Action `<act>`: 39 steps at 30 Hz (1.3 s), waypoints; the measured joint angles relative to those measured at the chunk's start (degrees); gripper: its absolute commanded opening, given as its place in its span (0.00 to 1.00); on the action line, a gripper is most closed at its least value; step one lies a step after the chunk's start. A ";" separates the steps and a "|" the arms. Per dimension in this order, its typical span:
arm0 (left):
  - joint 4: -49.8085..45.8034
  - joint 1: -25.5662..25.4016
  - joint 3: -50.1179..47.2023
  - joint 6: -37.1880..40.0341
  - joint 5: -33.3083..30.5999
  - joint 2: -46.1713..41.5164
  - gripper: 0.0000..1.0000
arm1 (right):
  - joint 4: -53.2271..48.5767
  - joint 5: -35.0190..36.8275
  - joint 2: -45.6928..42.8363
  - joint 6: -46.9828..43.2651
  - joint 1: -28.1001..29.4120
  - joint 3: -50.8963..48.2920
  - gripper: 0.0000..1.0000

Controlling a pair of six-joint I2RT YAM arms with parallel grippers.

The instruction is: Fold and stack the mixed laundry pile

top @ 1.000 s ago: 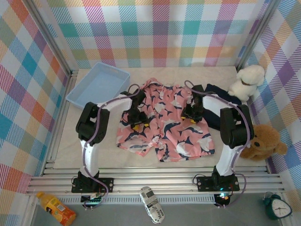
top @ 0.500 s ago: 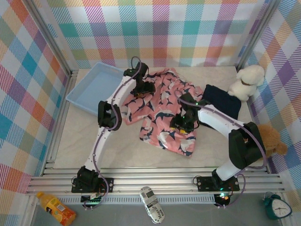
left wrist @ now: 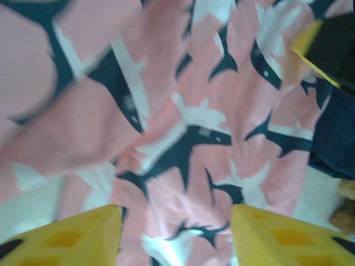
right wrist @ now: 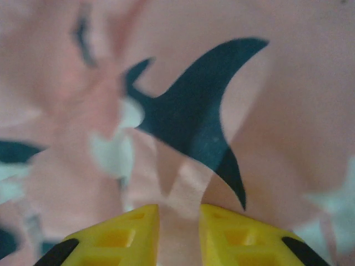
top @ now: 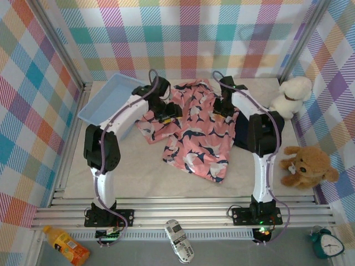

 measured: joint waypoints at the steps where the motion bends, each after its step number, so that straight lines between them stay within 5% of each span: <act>1: 1.44 -0.74 -1.42 -0.72 0.13 0.22 0.37 | -0.74 0.76 1.38 -0.55 -0.07 0.48 0.25; 5: 4.37 -1.53 -2.80 -2.23 -2.82 6.84 0.35 | -2.10 2.19 2.47 -2.05 -0.07 -1.75 0.25; 9: 3.67 0.35 -0.15 -2.84 -6.82 15.61 0.40 | 2.71 0.94 -5.46 -1.20 1.07 -15.13 0.27; 15: 0.13 2.58 16.90 -1.42 -9.55 23.63 0.57 | 5.60 -2.40 -17.90 5.84 10.95 -34.03 0.26; 22: -6.84 2.82 36.79 3.82 -6.47 34.56 0.76 | 0.92 -3.80 -22.88 8.76 21.90 -37.53 0.38; 30: -11.28 3.08 30.16 8.46 -7.63 29.27 0.81 | -0.57 -2.25 -23.41 5.97 9.44 -23.41 0.39; 39: -8.11 8.57 30.38 5.95 -11.54 28.04 0.76 | 1.31 -2.25 -0.55 5.90 -0.15 -2.67 0.36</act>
